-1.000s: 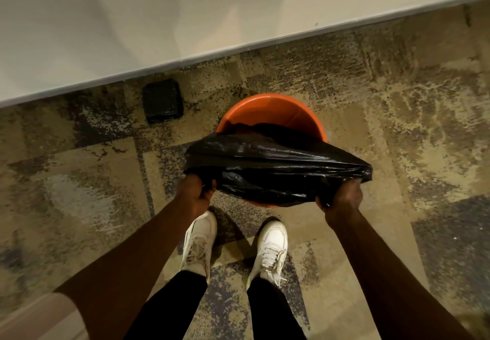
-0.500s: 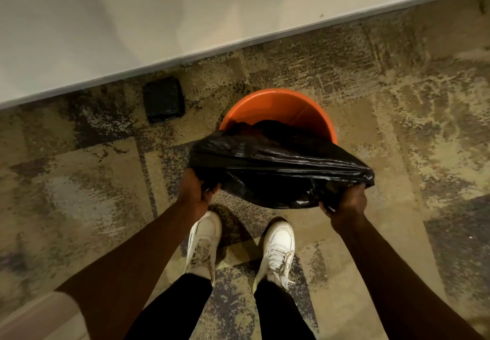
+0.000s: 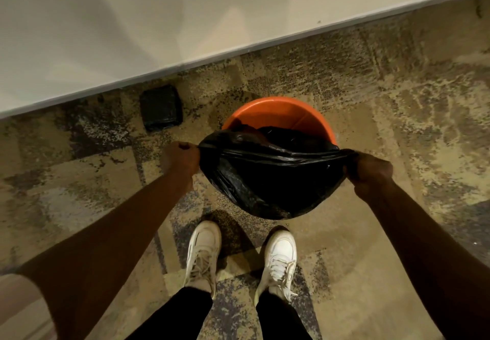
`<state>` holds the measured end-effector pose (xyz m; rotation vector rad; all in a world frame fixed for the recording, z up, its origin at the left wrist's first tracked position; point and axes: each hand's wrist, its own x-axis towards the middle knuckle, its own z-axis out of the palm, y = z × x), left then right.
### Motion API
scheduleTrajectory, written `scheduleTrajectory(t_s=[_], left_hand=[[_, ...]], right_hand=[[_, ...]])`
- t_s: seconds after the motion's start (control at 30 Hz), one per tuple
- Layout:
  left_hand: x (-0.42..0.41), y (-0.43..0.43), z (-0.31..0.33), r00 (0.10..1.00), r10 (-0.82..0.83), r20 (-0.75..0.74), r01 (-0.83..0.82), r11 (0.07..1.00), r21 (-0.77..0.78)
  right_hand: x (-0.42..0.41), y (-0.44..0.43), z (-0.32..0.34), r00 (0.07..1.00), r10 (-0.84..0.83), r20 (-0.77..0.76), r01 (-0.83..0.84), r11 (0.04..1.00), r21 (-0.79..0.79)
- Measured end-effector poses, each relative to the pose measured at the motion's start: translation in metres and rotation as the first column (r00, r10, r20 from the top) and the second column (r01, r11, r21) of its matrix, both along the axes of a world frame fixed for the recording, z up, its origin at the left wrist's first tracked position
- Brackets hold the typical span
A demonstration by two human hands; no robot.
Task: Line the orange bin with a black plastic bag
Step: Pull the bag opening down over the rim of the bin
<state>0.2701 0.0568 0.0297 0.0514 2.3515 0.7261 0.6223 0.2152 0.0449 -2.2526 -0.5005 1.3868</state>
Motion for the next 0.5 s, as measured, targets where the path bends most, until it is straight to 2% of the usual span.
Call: scheduleTrajectory(t_s=[0.27,0.5], left_hand=[[0.002,0.022,0.011,0.986,-0.151,0.064,0.139,0.977,0.161],[0.007,0.043,0.013,0.988,-0.13,0.087,0.12,0.987,0.109]], right_hand=[[-0.018,0.031,-0.003,0.985,0.172,0.031,-0.174,0.981,0.083],[-0.035,0.045,-0.002,0.943,0.332,0.033,-0.334,0.933,0.136]])
